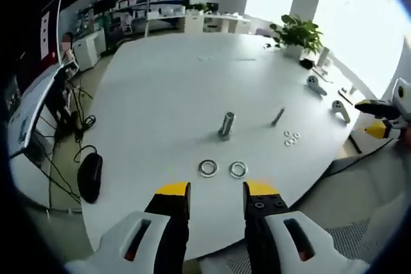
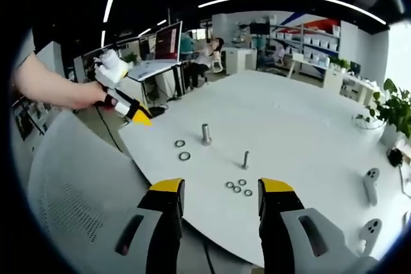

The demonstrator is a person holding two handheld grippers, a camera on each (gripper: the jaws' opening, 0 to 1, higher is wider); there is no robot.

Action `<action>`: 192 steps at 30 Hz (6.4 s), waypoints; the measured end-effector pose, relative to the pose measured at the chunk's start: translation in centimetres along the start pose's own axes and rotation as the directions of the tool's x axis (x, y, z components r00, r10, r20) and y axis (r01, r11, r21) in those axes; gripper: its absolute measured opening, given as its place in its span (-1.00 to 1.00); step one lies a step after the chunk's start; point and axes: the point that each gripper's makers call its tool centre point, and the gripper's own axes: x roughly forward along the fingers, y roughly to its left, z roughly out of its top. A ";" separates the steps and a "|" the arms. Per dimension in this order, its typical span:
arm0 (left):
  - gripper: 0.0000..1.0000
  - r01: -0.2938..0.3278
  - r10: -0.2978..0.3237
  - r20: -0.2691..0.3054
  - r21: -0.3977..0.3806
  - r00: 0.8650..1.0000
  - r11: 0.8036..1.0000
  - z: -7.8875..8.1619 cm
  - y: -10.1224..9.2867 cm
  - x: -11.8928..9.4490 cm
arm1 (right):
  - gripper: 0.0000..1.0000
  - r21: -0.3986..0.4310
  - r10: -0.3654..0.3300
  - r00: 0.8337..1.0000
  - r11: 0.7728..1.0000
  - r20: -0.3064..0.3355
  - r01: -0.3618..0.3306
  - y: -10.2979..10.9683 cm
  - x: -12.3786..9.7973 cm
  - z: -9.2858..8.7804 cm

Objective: Place the washer onto the threaded stud by aligning its center hole with the stud, sliding it down to the base, and recovering from edge contact or off-axis alignment until the washer reaches the visible bottom stop.

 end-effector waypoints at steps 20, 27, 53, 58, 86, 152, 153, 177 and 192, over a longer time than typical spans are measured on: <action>-0.37 0.065 -0.033 -0.242 0.124 0.970 0.990 -0.9 0.4 7.6 | -0.04 -0.004 -0.017 1.000 1.000 -0.018 0.017 -0.3 0.1 -0.3; -0.37 0.080 -0.014 -0.316 0.196 0.949 0.977 -1.7 0.7 9.1 | -0.05 -0.001 -0.024 1.000 1.000 -0.018 0.024 -0.5 0.0 -0.4; -0.48 0.131 0.029 -0.431 0.337 0.902 0.932 -2.0 0.8 11.2 | -0.07 0.012 -0.015 1.000 1.000 -0.013 0.015 -0.4 0.0 -0.3; -0.52 0.173 0.014 -0.441 0.380 0.897 0.909 -2.0 0.6 11.2 | -0.07 0.015 -0.026 1.000 1.000 -0.001 0.026 -0.7 -0.2 -0.2; -0.60 0.125 0.028 -0.435 0.319 0.900 0.940 -1.6 1.3 12.1 | -0.10 0.014 -0.025 1.000 1.000 -0.006 0.025 -0.6 -0.1 -0.3; -0.62 0.262 -0.020 -0.386 0.586 0.922 0.767 8.6 -3.0 11.6 | -0.12 0.031 -0.049 0.999 0.998 0.006 0.049 -1.2 -0.3 -0.1; -0.62 0.263 -0.020 -0.387 0.586 0.922 0.766 8.6 -3.0 11.8 | -0.12 0.031 -0.048 0.999 0.998 0.005 0.048 -1.2 -0.3 -0.1; -0.62 0.266 0.029 -0.432 0.605 0.901 0.751 6.0 -3.4 14.3 | -0.12 0.028 -0.048 0.999 0.998 0.003 0.048 -1.2 -0.3 -0.1; -0.61 0.255 0.039 -0.449 0.574 0.893 0.778 4.9 -3.6 15.7 | -0.13 0.031 -0.052 0.999 0.998 -0.004 0.052 -1.3 -0.3 -0.3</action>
